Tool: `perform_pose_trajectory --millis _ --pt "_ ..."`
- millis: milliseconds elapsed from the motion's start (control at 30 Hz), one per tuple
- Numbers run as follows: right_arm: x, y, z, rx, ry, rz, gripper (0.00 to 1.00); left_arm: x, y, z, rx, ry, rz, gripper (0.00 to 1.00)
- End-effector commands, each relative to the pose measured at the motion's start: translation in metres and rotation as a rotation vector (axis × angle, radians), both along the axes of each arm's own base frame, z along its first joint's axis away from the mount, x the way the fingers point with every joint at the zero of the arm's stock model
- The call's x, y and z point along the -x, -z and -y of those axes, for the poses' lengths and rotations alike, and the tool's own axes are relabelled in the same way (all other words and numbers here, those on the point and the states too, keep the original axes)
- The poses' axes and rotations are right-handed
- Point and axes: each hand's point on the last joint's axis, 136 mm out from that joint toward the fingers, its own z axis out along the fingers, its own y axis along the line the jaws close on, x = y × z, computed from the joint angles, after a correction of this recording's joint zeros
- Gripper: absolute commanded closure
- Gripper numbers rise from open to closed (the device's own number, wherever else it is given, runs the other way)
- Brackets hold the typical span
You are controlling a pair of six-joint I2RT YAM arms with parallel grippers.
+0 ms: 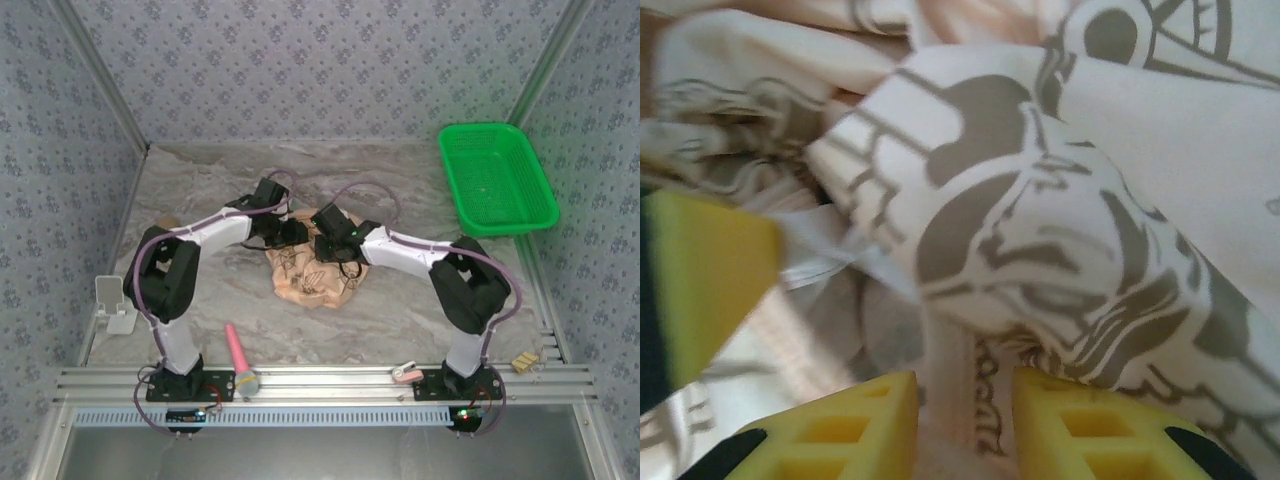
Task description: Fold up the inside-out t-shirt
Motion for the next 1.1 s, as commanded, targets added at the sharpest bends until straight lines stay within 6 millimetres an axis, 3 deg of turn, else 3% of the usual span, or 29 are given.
perform_pose_trajectory --millis 0,133,333,400,467,500,533,600,633,700,767,867,1067 --pt "-0.018 -0.011 -0.006 -0.007 0.02 0.044 0.69 -0.011 -0.004 0.0 -0.005 0.004 0.012 0.78" --pt "-0.028 -0.007 -0.005 0.006 0.031 0.043 0.69 -0.008 -0.001 -0.004 0.013 0.02 -0.005 0.99" --pt "-0.024 0.001 -0.019 -0.016 0.013 0.015 0.65 0.004 -0.01 -0.008 0.08 0.041 0.009 1.0" --pt "-0.024 0.005 -0.015 0.011 0.024 0.013 0.72 0.011 -0.015 -0.009 0.099 0.05 0.022 1.0" --pt "-0.026 0.002 -0.009 0.055 0.029 0.042 0.93 0.017 -0.021 -0.012 0.105 0.059 0.045 1.0" --pt "-0.028 -0.001 -0.007 0.066 0.027 0.058 1.0 0.018 -0.024 -0.013 0.105 0.063 0.054 0.99" --pt "-0.029 -0.008 -0.006 0.068 0.025 0.071 1.0 0.02 -0.027 -0.015 0.104 0.068 0.06 0.94" --pt "-0.03 -0.029 -0.008 0.046 0.003 0.104 1.0 0.021 -0.031 -0.017 0.105 0.074 0.067 0.79" --pt "-0.031 -0.043 -0.01 0.024 -0.016 0.123 1.0 0.022 -0.033 -0.018 0.105 0.074 0.068 0.67" --pt "-0.03 -0.074 -0.015 -0.016 -0.06 0.164 1.0 0.022 -0.035 -0.019 0.105 0.074 0.072 0.57" --pt "-0.026 -0.105 -0.018 -0.059 -0.108 0.213 1.0 0.018 -0.038 -0.021 0.098 0.064 0.089 0.54" --pt "-0.013 -0.131 -0.029 -0.164 -0.214 0.241 1.0 0.013 -0.041 -0.02 0.099 0.06 0.09 0.54" --pt "0.013 -0.124 -0.032 -0.227 -0.299 0.201 1.0 0.011 -0.034 -0.017 0.102 0.065 0.095 0.54"
